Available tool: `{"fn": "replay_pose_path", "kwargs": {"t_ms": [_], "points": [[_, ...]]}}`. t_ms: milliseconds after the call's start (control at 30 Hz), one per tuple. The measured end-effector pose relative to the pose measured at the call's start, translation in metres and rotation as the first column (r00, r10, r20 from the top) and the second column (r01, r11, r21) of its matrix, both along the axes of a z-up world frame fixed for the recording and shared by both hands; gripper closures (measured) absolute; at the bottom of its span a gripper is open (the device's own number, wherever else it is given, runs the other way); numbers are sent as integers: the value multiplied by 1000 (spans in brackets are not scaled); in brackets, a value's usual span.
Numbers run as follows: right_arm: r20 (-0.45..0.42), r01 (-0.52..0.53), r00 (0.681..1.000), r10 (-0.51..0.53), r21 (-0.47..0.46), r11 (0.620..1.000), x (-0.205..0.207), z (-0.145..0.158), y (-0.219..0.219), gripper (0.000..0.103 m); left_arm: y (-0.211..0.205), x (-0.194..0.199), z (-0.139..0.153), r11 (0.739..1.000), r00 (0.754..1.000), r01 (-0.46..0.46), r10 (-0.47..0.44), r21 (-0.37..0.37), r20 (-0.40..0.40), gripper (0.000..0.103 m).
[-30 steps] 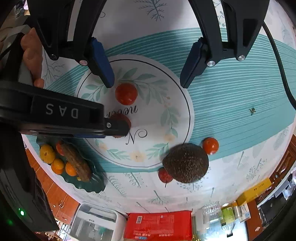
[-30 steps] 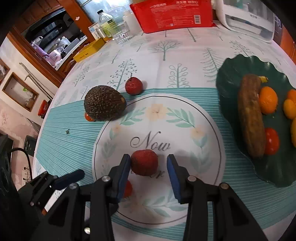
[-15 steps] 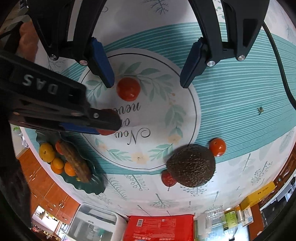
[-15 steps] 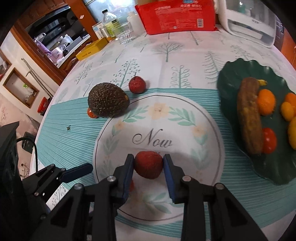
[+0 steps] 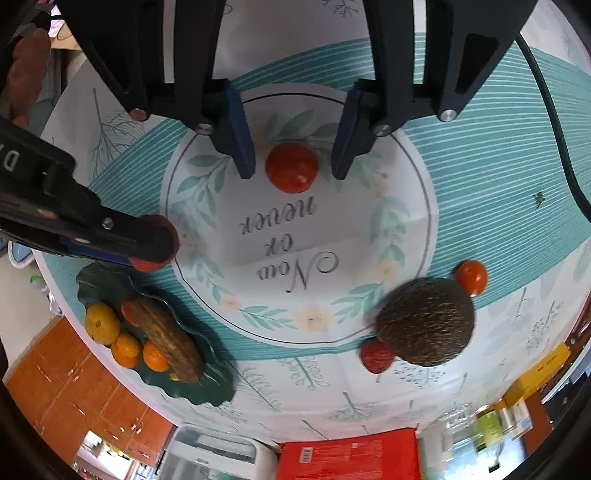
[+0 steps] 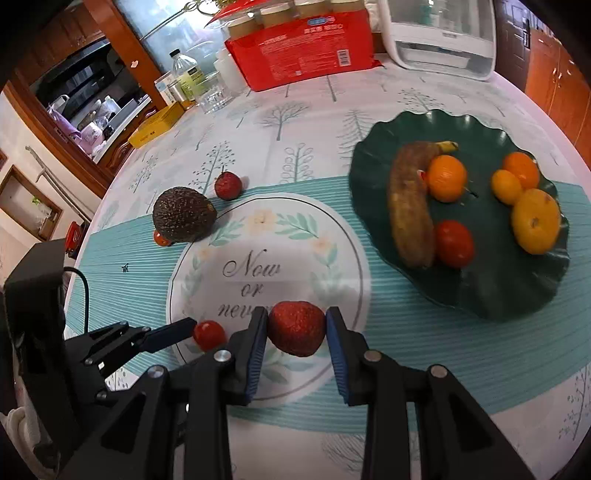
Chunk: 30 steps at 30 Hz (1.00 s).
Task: Organize fruits
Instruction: 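Grasp a red tomato with the left tool while the right tool holds the red fruit, then carry the tomato with the left tool while the right tool carries the red fruit to the green plate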
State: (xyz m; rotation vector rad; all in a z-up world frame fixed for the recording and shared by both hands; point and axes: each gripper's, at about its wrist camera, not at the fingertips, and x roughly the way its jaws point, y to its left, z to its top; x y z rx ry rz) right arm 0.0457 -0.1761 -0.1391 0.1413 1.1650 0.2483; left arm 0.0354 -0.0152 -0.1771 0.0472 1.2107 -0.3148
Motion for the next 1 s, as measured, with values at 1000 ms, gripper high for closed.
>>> {"fn": "replay_pose_path", "kwargs": {"t_ms": [1000], "points": [[101,-10,995,5,47,999,-10,70,-65,71,-78,14,113,994,968,75,-92,77,235,78]]}}
